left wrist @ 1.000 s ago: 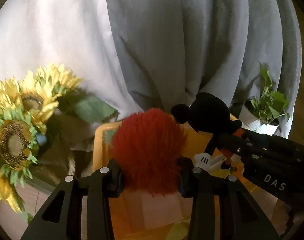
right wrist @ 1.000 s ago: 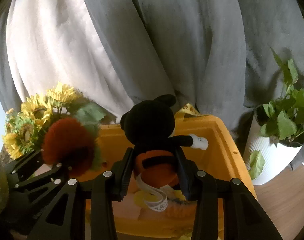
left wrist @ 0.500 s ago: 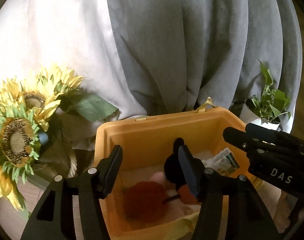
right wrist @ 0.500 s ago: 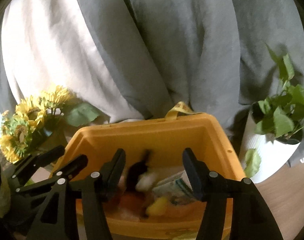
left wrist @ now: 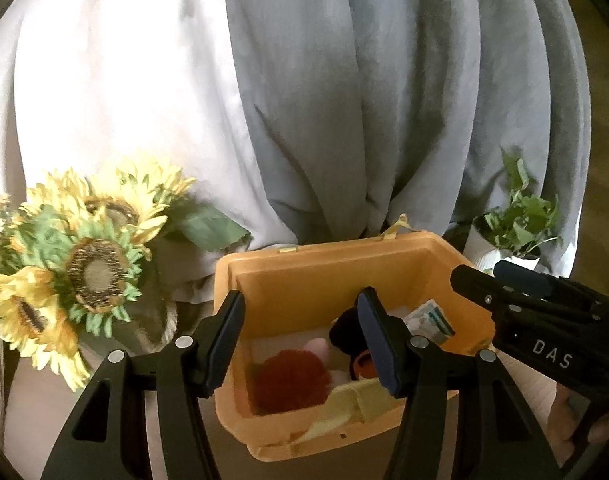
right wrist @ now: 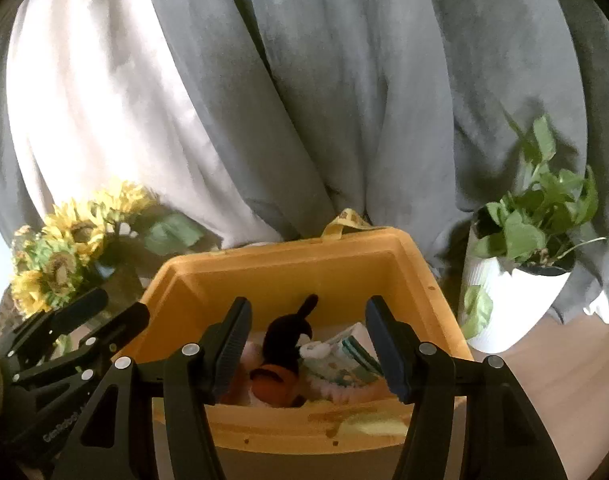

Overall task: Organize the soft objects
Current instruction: 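Open both tools to drop the pompom and Mickey plush into the crate, then withdraw both tools from the crate toward the frog toy and cloth bundle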

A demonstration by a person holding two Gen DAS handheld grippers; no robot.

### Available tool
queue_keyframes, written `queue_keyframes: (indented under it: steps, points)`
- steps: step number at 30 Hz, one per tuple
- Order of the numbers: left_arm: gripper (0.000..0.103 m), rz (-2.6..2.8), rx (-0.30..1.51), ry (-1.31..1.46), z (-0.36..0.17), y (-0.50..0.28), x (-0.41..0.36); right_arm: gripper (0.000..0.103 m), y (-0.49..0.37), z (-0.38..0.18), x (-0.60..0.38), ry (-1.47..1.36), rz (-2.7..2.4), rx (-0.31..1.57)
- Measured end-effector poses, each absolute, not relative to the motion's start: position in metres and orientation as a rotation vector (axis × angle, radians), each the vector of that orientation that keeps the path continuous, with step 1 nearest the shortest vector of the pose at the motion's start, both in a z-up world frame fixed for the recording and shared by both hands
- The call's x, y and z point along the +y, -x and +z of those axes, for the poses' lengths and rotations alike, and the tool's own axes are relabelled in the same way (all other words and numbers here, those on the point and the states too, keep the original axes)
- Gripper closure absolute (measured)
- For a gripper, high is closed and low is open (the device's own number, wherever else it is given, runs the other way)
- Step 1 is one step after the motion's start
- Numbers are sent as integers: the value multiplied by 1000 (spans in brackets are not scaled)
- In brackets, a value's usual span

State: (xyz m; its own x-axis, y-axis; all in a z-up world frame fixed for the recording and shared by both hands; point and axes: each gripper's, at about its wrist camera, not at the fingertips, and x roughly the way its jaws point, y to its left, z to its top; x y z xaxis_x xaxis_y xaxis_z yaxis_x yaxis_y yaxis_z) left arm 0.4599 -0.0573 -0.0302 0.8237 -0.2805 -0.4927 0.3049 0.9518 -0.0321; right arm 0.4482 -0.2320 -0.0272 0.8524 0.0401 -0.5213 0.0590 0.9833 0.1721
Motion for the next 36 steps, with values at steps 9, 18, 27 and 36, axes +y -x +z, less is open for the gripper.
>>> queue_keyframes:
  steps: [9,18,27,36]
  points:
    - [45,-314,486,-48,-14,-424,-50,43,-412,-11,-224,-184,-15,519]
    - [45,-305,476,-43,-6,-385,-41,43,-374,-3,-217,-178,-9,506]
    - [45,-279,489,-24,-4,-347,-34,43,-340,4,-211,-169,-2,486]
    - [45,-202,500,-18,-1,-314,-39,43,-318,4,-219,-177,46,473]
